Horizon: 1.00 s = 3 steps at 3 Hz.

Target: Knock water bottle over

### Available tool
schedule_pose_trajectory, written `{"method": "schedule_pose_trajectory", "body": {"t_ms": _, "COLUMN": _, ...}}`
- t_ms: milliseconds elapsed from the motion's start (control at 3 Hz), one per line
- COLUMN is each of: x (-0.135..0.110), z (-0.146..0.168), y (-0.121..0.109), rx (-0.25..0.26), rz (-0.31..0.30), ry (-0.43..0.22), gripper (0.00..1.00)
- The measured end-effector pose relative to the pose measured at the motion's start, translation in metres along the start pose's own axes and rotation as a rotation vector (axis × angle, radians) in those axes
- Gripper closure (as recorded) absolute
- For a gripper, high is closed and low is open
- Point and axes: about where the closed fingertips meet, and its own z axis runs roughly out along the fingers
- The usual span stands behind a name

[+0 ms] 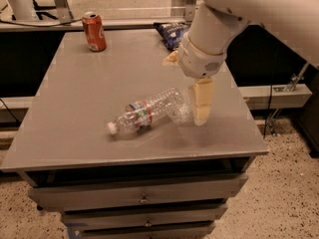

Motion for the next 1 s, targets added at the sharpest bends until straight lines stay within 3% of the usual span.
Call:
{"method": "schedule_pose_trajectory", "body": {"t_ms": 333, "x": 0.052, "z": -0.024, "y": 0.003, "rx": 0.067, "rz": 0.175, "ry": -0.156, "gripper": 0.0}}
{"method": "schedule_pose_trajectory", "body": {"t_ms": 667, "x": 0.099, "z": -0.048, "y": 0.025, "rx": 0.128, "rz": 0.335, "ry": -0.325, "gripper": 0.0}}
{"method": "schedule_pose_trajectory", "body": {"t_ms": 1000, "x": 0.091, "z": -0.058, "y": 0.026, "rx": 0.15, "rz": 0.357, "ry": -0.404, "gripper": 0.0}}
